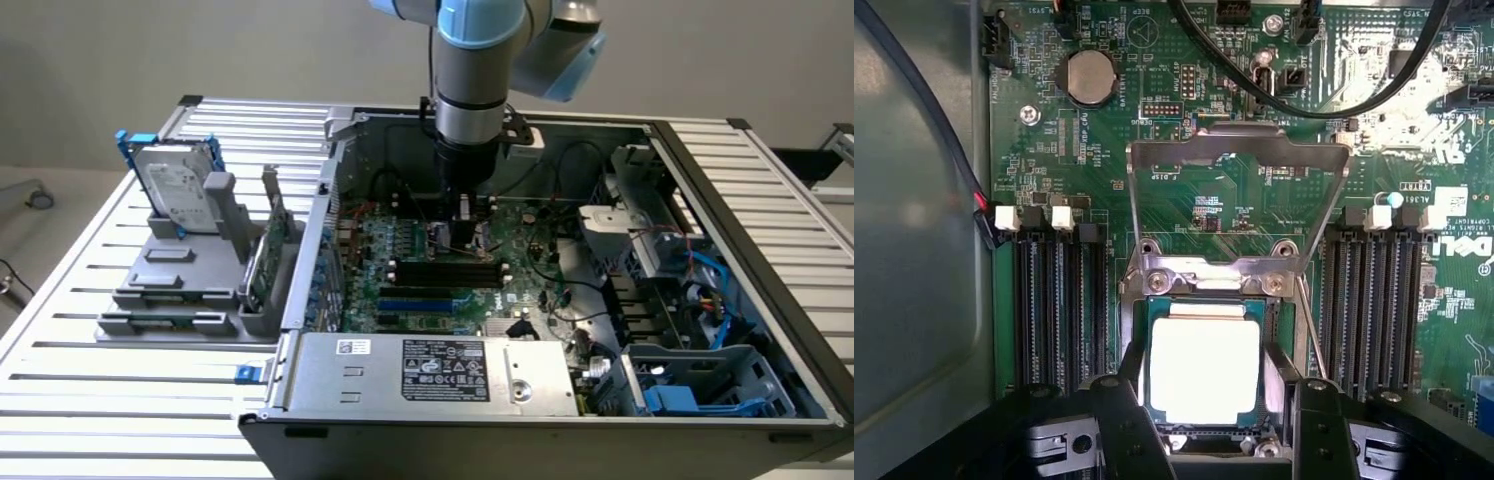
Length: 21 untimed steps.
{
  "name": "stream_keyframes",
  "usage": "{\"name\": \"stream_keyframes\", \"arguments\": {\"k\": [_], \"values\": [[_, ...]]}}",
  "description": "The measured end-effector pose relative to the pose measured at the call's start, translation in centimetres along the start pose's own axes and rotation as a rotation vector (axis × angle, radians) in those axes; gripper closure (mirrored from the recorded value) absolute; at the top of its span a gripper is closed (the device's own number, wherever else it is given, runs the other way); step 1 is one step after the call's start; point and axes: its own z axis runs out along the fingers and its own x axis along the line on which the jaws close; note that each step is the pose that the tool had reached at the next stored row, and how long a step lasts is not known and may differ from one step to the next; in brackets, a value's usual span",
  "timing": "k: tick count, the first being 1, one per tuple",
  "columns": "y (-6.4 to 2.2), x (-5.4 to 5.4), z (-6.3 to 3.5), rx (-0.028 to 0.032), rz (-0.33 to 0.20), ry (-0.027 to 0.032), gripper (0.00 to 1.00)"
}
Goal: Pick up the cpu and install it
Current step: 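Close the cpu cover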
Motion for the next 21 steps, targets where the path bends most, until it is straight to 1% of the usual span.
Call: {"name": "stream_keyframes", "arguments": {"k": [4, 10, 15, 21], "values": [[0.01, 0.00, -0.01, 0.0028, 0.002, 0.0003, 0.45], [0.01, 0.00, -0.38, 0.0108, 0.003, 0.0001, 0.45], [0.02, 0.00, -0.43, 0.0151, 0.003, -0.0001, 0.45], [0.05, 0.00, -0.43, 0.0153, 0.003, -0.0006, 0.45]]}}
